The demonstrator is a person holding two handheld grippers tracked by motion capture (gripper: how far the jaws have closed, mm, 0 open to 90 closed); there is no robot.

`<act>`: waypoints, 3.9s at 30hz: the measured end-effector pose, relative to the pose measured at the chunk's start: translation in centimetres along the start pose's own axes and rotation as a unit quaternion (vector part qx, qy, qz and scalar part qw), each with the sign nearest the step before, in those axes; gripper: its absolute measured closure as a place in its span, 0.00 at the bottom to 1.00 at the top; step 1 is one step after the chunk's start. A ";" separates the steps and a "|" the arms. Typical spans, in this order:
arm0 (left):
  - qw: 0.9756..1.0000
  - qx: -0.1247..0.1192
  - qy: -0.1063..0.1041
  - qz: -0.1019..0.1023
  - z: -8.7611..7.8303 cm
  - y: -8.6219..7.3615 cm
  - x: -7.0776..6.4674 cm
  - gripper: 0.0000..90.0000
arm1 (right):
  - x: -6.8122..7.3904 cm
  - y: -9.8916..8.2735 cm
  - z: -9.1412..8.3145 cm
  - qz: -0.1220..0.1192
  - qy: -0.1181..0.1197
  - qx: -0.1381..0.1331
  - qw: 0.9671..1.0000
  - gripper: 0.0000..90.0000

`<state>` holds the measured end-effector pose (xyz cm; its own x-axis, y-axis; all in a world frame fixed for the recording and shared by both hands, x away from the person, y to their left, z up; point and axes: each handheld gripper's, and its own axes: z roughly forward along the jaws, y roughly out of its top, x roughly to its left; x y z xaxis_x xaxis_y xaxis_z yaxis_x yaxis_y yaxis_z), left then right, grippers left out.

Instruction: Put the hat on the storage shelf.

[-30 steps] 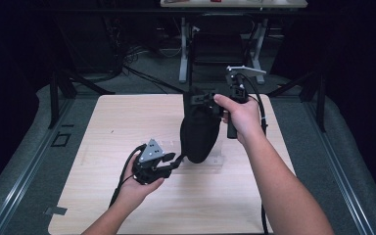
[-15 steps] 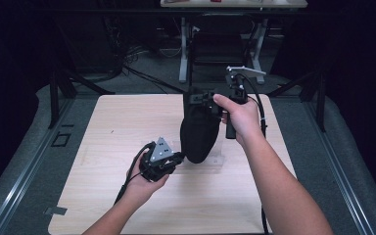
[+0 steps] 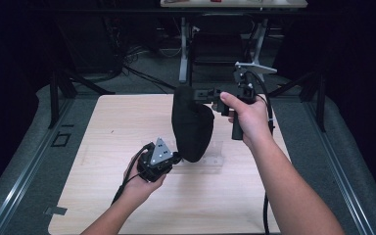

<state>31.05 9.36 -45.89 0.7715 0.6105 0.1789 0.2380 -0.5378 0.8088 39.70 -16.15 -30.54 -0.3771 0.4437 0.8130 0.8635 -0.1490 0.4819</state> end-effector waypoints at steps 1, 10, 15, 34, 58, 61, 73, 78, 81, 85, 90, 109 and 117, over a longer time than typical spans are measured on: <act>1.000 0.002 0.002 0.002 -0.1 -0.1 0.0 0.94 | 0.0 -0.2 -0.4 -0.006 -0.006 0.003 1.000 0.80; 1.000 0.001 0.001 -0.003 -0.2 -0.7 0.2 0.95 | -0.5 -0.7 -1.8 -0.015 -0.027 -0.001 1.000 0.79; 1.000 0.002 0.001 -0.003 -0.3 -1.0 0.3 0.95 | -0.8 -0.8 -2.2 -0.021 -0.041 -0.002 0.999 0.79; 1.000 0.004 0.003 -0.021 -0.5 -2.2 1.3 0.94 | -1.2 -1.1 -2.6 -0.025 -0.053 -0.002 0.998 0.79; 0.994 -0.007 0.012 -0.109 -0.1 -6.8 2.1 0.81 | -1.9 -1.5 -3.6 -0.026 -0.068 -0.002 0.997 0.77; 0.994 -0.010 0.015 -0.107 -0.3 -7.1 2.3 0.73 | -1.8 -1.7 -3.5 -0.028 -0.073 -0.001 0.997 0.77; 0.989 -0.015 0.009 -0.144 -2.5 -8.6 3.4 0.57 | -1.7 -2.3 -4.2 -0.051 -0.108 0.004 0.993 0.75; 0.987 -0.010 0.016 -0.157 -3.7 -9.5 4.0 0.55 | -1.8 -2.6 -4.4 -0.058 -0.119 0.003 0.991 0.75; 0.986 -0.004 0.025 -0.166 -4.3 -10.2 4.4 0.52 | -1.9 -3.0 -4.8 -0.065 -0.129 0.002 0.989 0.73; 0.981 0.004 0.042 -0.190 -5.1 -11.3 4.9 0.46 | -1.8 -3.6 -5.3 -0.090 -0.159 0.006 0.983 0.72; 0.976 0.004 0.046 -0.214 -5.4 -12.9 5.4 0.46 | -1.9 -4.5 -5.5 -0.114 -0.179 0.009 0.977 0.70; 0.978 0.019 0.046 -0.203 -4.8 -14.8 5.3 0.46 | -6.0 -11.1 -6.7 -0.178 -0.255 -0.006 0.950 0.57; 0.977 0.025 0.053 -0.204 -4.6 -15.2 5.3 0.46 | -8.3 -15.1 -7.0 -0.214 -0.285 -0.033 0.934 0.51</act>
<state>28.80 23.43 -54.63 0.5417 0.8355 -0.0924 0.5431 -0.2640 0.7970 27.47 -23.78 -42.25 -0.4271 0.8706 0.2443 0.6450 0.1040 0.7570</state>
